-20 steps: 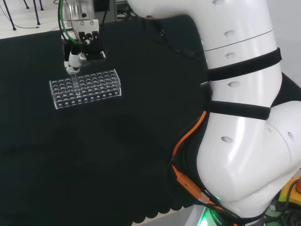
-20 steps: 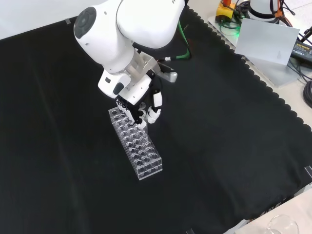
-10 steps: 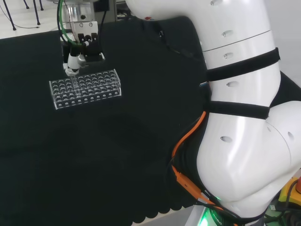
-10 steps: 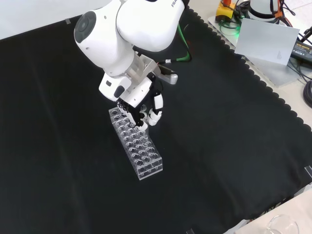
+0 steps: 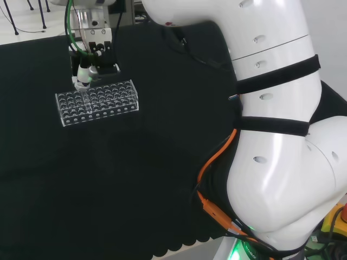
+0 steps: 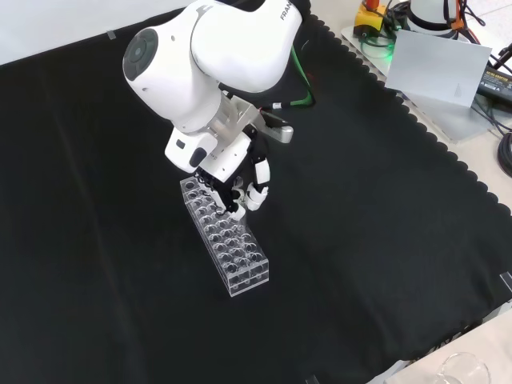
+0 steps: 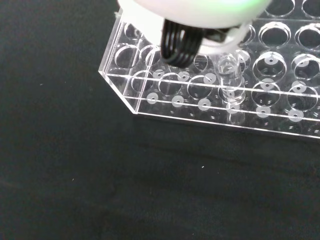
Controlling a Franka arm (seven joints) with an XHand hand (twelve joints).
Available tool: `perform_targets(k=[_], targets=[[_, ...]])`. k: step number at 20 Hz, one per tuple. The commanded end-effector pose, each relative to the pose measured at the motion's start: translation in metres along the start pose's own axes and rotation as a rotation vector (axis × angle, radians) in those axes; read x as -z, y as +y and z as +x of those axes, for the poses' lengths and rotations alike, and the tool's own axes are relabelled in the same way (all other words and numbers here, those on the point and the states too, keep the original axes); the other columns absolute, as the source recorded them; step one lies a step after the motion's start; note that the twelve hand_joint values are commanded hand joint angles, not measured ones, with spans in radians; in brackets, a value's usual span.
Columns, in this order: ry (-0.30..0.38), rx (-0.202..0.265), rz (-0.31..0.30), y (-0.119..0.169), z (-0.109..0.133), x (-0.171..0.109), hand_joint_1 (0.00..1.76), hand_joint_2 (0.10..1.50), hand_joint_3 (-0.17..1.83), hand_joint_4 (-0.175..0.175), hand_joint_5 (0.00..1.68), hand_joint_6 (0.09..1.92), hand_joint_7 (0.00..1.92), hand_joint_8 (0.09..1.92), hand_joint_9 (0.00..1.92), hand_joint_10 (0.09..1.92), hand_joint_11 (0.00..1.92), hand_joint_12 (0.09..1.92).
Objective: Put the test tube back in the rack.
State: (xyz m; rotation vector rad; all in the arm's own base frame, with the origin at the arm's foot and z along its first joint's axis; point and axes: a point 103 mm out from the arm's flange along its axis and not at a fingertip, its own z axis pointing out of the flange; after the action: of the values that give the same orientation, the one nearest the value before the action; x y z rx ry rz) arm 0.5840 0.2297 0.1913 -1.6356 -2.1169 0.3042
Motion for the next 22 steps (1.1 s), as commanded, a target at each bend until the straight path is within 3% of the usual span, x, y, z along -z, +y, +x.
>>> perform_targets(k=[1, 12, 14, 15, 17, 18, 22], targets=[[0.001, -0.001, 0.008, 0.003, 0.0, -0.005, 1.33, 0.66, 0.61, -0.175, 1.39, 0.13, 1.39, 0.71, 1.54, 0.9, 1.25, 1.18], [0.01, 0.0, 0.029, 0.014, -0.003, -0.014, 1.33, 0.66, 0.61, -0.175, 1.39, 0.13, 1.39, 0.71, 1.54, 0.9, 1.24, 1.18], [0.044, 0.008, 0.081, 0.016, -0.005, -0.014, 1.33, 0.64, 0.63, -0.175, 1.37, 0.19, 1.41, 0.67, 1.53, 0.91, 1.23, 1.2], [0.044, 0.014, 0.109, 0.016, -0.005, -0.014, 1.33, 0.65, 0.61, -0.175, 1.35, 0.31, 1.4, 0.6, 1.49, 0.93, 1.17, 1.28], [0.048, 0.025, 0.125, 0.015, -0.004, -0.012, 1.25, 0.53, 0.69, -0.164, 1.04, 0.65, 1.19, 0.65, 1.3, 0.96, 0.95, 1.41], [0.053, 0.03, 0.122, 0.015, -0.004, -0.011, 1.21, 0.49, 0.71, -0.138, 0.89, 0.78, 1.06, 0.72, 1.22, 0.97, 0.84, 1.45], [0.068, 0.047, 0.104, 0.012, -0.002, -0.002, 1.14, 0.45, 0.71, -0.062, 0.55, 0.95, 0.75, 0.89, 1.04, 0.99, 0.65, 1.5]])
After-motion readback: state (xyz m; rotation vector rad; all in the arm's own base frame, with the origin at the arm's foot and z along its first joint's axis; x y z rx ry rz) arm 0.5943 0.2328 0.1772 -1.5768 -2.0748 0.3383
